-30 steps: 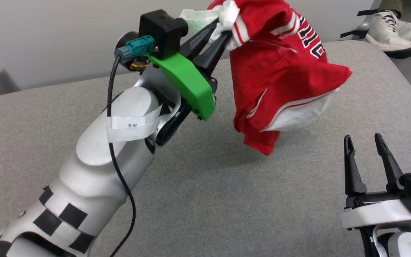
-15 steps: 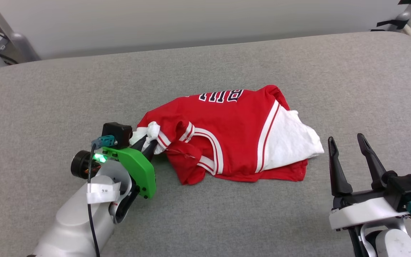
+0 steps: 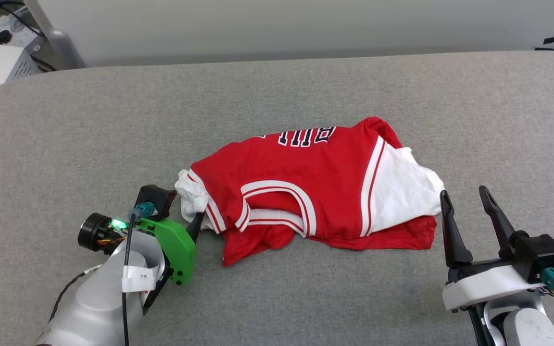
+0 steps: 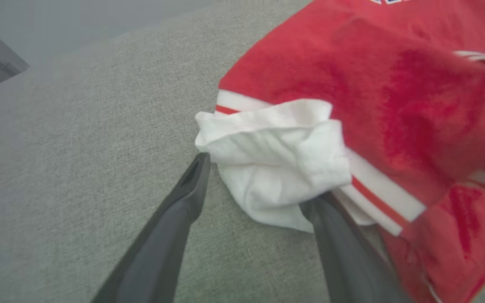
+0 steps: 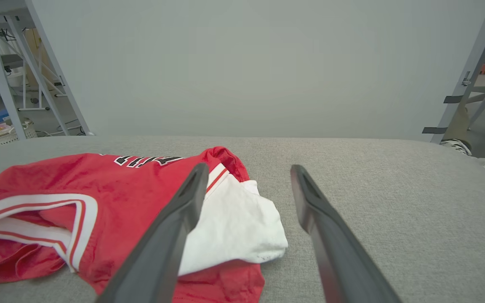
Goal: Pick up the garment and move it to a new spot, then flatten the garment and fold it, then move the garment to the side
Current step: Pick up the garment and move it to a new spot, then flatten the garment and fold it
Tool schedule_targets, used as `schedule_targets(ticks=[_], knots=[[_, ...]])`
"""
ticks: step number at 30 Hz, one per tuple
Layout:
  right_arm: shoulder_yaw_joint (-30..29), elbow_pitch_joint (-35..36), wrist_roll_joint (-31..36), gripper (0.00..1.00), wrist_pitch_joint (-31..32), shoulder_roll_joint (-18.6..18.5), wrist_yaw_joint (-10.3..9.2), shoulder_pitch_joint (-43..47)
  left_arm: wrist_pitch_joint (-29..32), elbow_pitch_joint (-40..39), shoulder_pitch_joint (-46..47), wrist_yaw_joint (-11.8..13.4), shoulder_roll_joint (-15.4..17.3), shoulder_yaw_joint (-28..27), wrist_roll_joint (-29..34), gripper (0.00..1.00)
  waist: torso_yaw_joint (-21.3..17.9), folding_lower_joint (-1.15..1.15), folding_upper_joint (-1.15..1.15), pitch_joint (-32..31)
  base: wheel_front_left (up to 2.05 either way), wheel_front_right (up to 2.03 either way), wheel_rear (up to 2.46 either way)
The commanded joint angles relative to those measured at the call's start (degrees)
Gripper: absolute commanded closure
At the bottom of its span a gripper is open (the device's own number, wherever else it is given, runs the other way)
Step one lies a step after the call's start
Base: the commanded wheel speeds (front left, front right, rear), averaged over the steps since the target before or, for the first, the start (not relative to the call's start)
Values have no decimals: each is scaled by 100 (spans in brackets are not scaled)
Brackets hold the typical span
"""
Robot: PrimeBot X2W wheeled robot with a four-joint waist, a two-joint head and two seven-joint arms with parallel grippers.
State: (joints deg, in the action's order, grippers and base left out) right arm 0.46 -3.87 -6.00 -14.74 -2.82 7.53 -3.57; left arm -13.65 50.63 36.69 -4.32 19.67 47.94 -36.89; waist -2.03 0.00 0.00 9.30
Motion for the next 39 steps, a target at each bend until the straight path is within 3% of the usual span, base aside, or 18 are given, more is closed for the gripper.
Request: schedule_targets(ticks=[1,8,15,18,25,31,37,38,39], knots=[[-18,-39,29,0,-26,-6,-4,-8,-68,19,89,57,14,-41,65,0,99,0,0,-147,0,0,0],[-127,-85,46,0,-26,-6,-4,177,-131,-644,-156,426,140,-519,212,0,301,0,0,-512,0,0,0],[-272,-60,52,0,-26,-6,-4,456,-133,-2076,-1202,895,157,-1396,323,0,513,0,0,-815,0,0,0],[-347,-39,30,0,-26,-6,-4,634,-134,-3159,-2183,1117,-53,-1911,594,0,593,0,0,-944,0,0,0],[-399,-72,48,0,-26,-6,-4,774,-134,-4179,-3091,1060,-449,-2425,1178,0,663,0,0,-1007,0,0,0],[-480,-157,78,0,210,-13,-4,774,-134,-4365,-3284,832,-580,-2617,1571,0,755,0,0,-965,0,0,0],[-385,-258,-271,0,1826,-503,-4,280,-134,-4352,-3184,677,-689,-2820,1758,0,824,0,0,-656,0,0,0],[-360,-288,-347,0,2212,-644,-4,146,-134,-4318,-3173,649,-710,-2838,1780,0,837,0,0,-588,0,0,0],[-330,-441,-723,0,3233,-937,-4,-218,-134,-4227,-3118,571,-776,-2874,1836,0,887,0,0,-428,0,0,0]])
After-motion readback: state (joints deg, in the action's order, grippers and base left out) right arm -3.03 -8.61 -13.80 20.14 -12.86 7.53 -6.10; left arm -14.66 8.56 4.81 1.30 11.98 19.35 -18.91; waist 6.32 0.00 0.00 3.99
